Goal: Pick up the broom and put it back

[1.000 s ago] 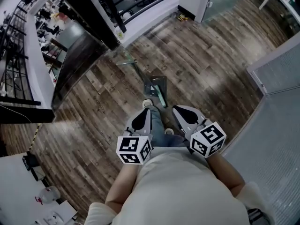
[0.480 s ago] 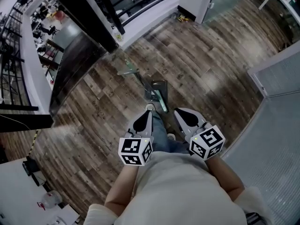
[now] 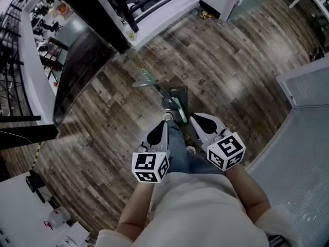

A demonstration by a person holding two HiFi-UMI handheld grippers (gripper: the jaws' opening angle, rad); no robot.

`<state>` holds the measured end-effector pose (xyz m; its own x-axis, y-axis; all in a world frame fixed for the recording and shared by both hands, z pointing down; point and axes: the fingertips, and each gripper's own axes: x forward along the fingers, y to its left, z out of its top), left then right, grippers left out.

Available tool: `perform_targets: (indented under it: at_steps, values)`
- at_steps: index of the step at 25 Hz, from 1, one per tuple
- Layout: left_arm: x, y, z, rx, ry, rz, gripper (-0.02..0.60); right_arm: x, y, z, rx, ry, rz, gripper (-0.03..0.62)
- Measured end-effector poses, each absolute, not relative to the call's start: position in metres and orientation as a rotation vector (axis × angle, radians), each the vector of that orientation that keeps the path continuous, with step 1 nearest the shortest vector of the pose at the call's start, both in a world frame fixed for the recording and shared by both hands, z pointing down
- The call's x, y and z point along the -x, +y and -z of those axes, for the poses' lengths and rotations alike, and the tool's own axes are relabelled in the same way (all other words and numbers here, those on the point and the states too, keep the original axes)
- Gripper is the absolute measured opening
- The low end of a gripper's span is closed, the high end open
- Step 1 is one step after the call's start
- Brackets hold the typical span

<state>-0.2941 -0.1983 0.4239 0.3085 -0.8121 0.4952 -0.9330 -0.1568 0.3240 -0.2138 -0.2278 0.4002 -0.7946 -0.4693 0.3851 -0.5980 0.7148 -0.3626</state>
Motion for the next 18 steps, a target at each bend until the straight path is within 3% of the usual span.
perform_targets:
  at_steps: [11,18]
  values:
    - [0.324,-0.232,-0.462,-1.953,-1.531,-0.269,0.008,0.255,-0.272,-0.45,-0.773,-2.614,-0.645,0.008]
    - [0.333,-0.254,-0.485,-1.953,-1.508,-0.292,0.008,0.276,-0.296,-0.488,-0.725,-2.579,-0.638,0.058]
